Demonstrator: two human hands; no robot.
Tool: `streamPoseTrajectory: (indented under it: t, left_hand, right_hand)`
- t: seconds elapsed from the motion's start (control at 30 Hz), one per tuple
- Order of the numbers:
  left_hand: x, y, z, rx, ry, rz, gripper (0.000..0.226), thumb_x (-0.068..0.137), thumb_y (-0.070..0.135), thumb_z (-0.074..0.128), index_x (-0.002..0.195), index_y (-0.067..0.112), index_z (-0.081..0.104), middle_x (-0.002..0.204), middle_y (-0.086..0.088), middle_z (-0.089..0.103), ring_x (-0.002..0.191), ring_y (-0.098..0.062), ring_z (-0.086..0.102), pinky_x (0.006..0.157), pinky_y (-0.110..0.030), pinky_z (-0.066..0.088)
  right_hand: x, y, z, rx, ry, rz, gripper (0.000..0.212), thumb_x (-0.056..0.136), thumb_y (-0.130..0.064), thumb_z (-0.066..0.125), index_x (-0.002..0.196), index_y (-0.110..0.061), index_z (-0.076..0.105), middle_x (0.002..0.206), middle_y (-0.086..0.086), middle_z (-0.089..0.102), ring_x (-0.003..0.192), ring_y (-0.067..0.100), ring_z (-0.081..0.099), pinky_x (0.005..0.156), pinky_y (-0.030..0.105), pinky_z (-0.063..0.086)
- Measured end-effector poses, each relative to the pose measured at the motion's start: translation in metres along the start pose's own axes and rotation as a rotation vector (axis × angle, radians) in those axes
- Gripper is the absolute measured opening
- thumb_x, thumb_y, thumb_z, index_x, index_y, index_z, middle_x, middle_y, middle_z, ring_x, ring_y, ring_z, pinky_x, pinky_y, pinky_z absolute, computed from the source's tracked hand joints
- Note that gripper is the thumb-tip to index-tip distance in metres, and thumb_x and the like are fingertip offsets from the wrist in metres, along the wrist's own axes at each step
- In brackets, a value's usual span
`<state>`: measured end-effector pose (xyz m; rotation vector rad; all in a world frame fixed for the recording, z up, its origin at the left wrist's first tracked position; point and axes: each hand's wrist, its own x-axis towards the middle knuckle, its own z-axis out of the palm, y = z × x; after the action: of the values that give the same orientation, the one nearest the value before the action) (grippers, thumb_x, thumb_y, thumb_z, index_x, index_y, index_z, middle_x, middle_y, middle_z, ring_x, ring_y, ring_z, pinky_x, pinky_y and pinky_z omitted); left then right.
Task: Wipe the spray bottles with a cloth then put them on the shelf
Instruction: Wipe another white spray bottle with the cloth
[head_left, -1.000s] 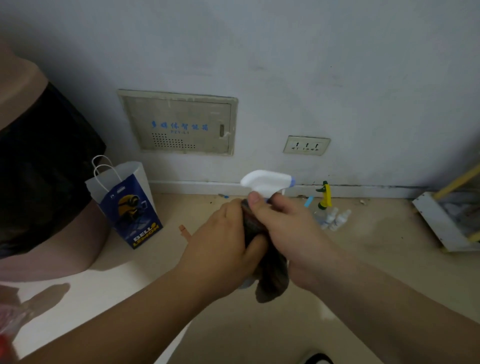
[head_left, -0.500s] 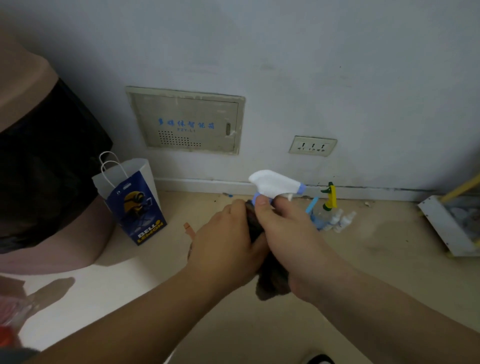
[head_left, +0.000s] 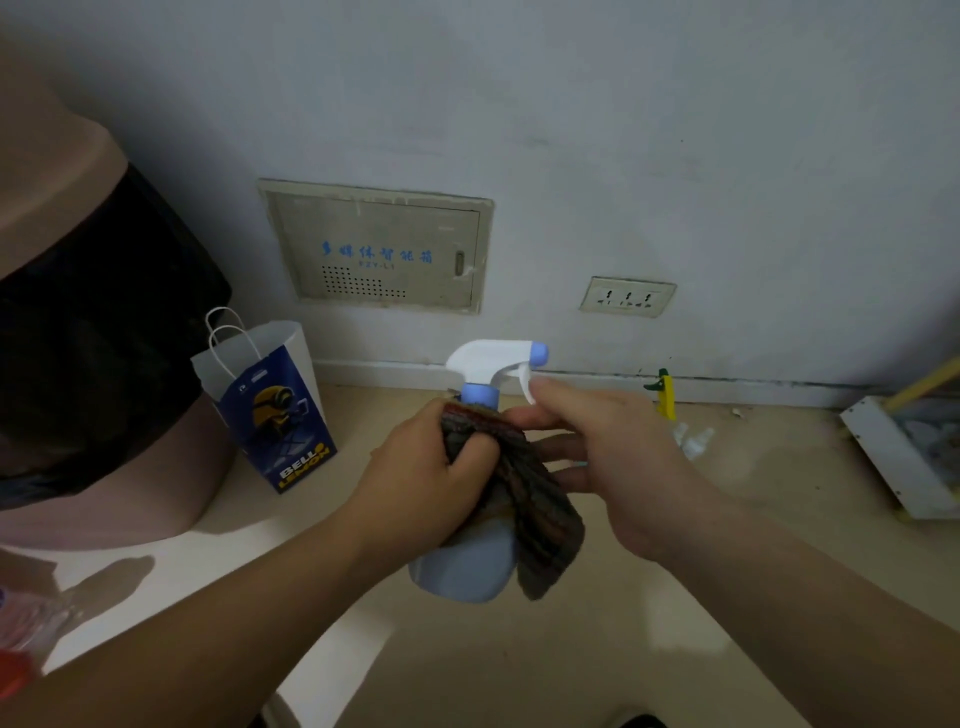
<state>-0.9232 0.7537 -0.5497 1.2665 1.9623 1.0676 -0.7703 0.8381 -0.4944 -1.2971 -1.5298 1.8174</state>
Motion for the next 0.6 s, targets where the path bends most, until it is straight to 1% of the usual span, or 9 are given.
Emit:
streamPoseTrajectory:
  t: [0.07,0.1,0.2,0.27,0.33,0.43,0.5,0.53,0.6]
  left_hand:
    - [-0.001,0.004,0.000,-0.007,-0.008,0.049,0.037,0.079,0.058,0.042,0.093,0.028,0.060,0.084,0.010,0.066,0.080,-0.010,0.065,0.077,-0.047,0.057]
    - [-0.002,0.006,0.000,-0.019,-0.019,0.074,0.036,0.081,0.056,0.043,0.093,0.027,0.060,0.084,0.009,0.065,0.079,-0.010,0.064,0.076,-0.046,0.057]
    - [-0.004,0.012,-0.001,-0.025,-0.069,0.139,0.034,0.086,0.050,0.044,0.097,0.023,0.061,0.087,0.005,0.066,0.082,-0.012,0.065,0.075,-0.048,0.056]
    - [-0.005,0.011,-0.001,0.040,-0.096,0.204,0.034,0.087,0.052,0.043,0.098,0.024,0.060,0.087,0.006,0.064,0.080,-0.014,0.064,0.072,-0.049,0.055]
    - [-0.002,0.007,0.000,0.084,-0.095,0.221,0.033,0.089,0.054,0.044,0.097,0.026,0.058,0.085,0.008,0.064,0.078,-0.014,0.063,0.070,-0.048,0.055]
    - [-0.001,0.006,0.006,0.212,-0.027,0.180,0.035,0.089,0.057,0.046,0.103,0.026,0.056,0.086,0.010,0.063,0.076,-0.011,0.063,0.068,-0.042,0.056]
    - [-0.002,0.009,0.011,0.455,0.108,0.227,0.039,0.092,0.054,0.047,0.108,0.021,0.058,0.089,0.005,0.065,0.074,-0.016,0.065,0.066,-0.039,0.057]
    - [-0.003,0.010,0.013,0.554,0.105,0.236,0.048,0.091,0.055,0.044,0.112,0.015,0.061,0.093,-0.003,0.067,0.076,-0.023,0.067,0.067,-0.041,0.057]
    - [0.003,0.013,0.011,0.563,-0.014,0.172,0.090,0.079,0.077,0.018,0.121,0.008,0.060,0.109,-0.017,0.066,0.094,-0.033,0.068,0.082,-0.046,0.056]
  right_hand:
    - [0.004,0.001,-0.004,0.015,0.014,-0.016,0.026,0.094,-0.030,0.068,0.082,-0.008,0.073,0.102,0.011,0.080,0.074,0.025,0.071,0.065,0.035,0.056]
    - [0.005,0.001,-0.007,0.039,-0.003,-0.015,0.025,0.090,-0.033,0.070,0.087,-0.008,0.071,0.107,0.013,0.079,0.074,0.026,0.069,0.065,0.034,0.055]
    - [0.007,-0.002,-0.016,0.079,-0.142,-0.020,0.046,0.086,-0.041,0.073,0.124,-0.015,0.069,0.117,0.009,0.075,0.082,0.022,0.067,0.064,0.035,0.056]
    - [0.005,-0.002,-0.016,-0.017,-0.192,-0.070,0.036,0.098,-0.042,0.067,0.130,-0.025,0.070,0.118,0.007,0.074,0.088,0.019,0.065,0.068,0.034,0.057]
    - [0.003,0.005,-0.007,-0.068,-0.112,-0.086,0.035,0.101,-0.046,0.061,0.129,-0.028,0.071,0.114,-0.001,0.077,0.095,0.016,0.068,0.077,0.037,0.061]
    - [0.000,0.018,0.013,-0.138,0.050,-0.141,0.043,0.093,-0.062,0.062,0.116,-0.028,0.075,0.104,-0.010,0.079,0.101,0.007,0.073,0.095,0.038,0.059]
    - [-0.008,0.021,0.026,-0.205,0.087,-0.180,0.035,0.098,-0.059,0.057,0.105,-0.029,0.073,0.090,-0.013,0.077,0.085,-0.005,0.070,0.081,0.022,0.059]
    - [-0.011,0.021,0.030,-0.253,0.089,-0.182,0.033,0.100,-0.058,0.053,0.101,-0.030,0.070,0.085,-0.013,0.074,0.078,-0.008,0.068,0.069,0.013,0.054]
    - [-0.014,0.023,0.032,-0.333,0.072,-0.198,0.031,0.101,-0.058,0.050,0.099,-0.031,0.066,0.081,-0.013,0.070,0.074,-0.009,0.065,0.062,0.009,0.046]
